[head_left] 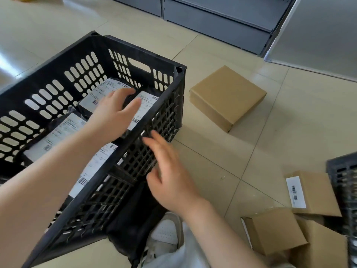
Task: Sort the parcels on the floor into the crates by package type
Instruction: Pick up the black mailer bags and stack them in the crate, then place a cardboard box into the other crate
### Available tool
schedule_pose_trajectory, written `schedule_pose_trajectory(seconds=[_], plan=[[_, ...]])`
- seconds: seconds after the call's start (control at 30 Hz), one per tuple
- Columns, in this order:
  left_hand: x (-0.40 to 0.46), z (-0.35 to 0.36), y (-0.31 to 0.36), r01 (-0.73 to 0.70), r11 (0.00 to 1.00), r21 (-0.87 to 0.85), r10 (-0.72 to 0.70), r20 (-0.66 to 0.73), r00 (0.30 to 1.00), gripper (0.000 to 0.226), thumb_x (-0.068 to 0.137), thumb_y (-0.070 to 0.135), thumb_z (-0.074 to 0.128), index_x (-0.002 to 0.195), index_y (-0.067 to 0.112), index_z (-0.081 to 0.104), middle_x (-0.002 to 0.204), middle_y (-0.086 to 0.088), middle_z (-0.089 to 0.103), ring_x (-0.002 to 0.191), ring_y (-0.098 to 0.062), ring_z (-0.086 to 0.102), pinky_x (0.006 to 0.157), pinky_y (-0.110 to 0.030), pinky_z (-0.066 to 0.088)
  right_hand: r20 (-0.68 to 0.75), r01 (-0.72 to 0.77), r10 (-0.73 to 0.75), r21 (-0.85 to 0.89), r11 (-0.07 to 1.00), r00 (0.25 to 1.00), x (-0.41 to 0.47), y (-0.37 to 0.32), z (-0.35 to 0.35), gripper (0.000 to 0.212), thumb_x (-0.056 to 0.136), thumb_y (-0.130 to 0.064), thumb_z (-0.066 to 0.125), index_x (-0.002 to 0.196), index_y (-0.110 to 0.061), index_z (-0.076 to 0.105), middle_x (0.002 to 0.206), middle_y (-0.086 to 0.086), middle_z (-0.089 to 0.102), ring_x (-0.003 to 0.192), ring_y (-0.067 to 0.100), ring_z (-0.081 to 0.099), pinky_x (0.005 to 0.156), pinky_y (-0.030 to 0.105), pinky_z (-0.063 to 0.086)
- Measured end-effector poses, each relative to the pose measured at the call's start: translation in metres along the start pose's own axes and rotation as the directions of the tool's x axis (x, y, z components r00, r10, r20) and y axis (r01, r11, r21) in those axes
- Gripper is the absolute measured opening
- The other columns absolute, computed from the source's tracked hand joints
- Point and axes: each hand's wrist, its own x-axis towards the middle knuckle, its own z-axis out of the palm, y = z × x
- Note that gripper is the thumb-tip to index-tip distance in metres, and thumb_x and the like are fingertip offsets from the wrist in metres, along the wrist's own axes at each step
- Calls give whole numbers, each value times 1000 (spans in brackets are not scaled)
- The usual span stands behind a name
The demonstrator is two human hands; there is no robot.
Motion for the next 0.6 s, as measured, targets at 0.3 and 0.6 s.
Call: schedule_pose_trajectory(seconds=[0.3,0.6], plan=[[10,79,61,-365,855,369,438,-136,889,48,88,41,48,130,19,56,140,-1,53,140,-25,35,119,-42,17,-93,-375,367,-90,923,926,8,91,-66,70,91,-5,51,154,-19,26,159,-2,29,147,15,24,113,20,19],[-11,178,9,-318,836,447,141,387,912,53,93,35,41,144,23,38,153,-1,33,147,-24,17,122,-44,5,-115,-666,664,-274,694,739,36,176,-127,70,93,-14,54,156,-17,24,159,9,32,144,29,30,116,37,30]])
